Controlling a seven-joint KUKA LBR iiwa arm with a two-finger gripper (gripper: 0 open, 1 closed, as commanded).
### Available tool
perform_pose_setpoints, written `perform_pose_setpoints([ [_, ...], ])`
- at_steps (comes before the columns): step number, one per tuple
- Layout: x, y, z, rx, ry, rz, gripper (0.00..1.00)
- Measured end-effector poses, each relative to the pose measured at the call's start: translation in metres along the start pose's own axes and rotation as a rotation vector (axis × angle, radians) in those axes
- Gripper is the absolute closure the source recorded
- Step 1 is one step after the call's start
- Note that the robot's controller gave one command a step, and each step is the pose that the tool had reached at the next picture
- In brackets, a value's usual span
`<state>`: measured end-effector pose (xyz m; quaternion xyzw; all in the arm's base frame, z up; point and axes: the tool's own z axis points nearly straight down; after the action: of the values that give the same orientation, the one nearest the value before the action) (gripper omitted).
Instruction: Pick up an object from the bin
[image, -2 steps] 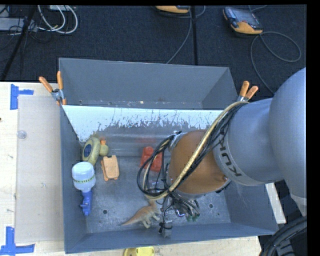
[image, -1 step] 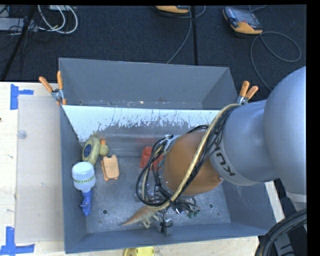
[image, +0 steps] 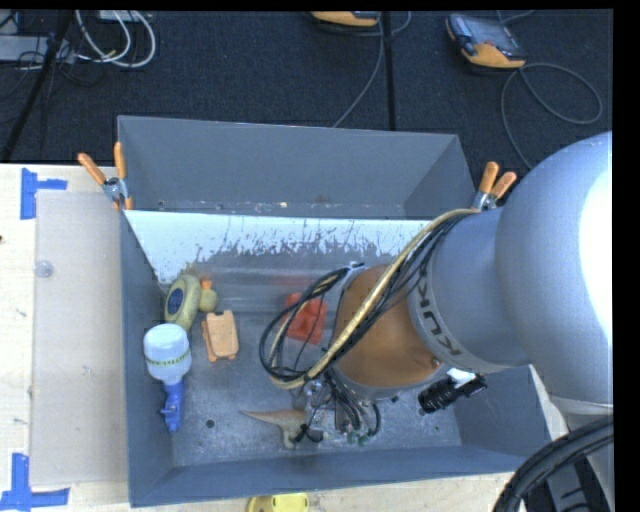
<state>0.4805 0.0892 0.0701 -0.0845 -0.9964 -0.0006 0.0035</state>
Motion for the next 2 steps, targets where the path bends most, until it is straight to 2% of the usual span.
perform_pose_setpoints([
  [2,0.0003,-0.0019,-0.0062,0.003,0.006,0.011,1.00],
])
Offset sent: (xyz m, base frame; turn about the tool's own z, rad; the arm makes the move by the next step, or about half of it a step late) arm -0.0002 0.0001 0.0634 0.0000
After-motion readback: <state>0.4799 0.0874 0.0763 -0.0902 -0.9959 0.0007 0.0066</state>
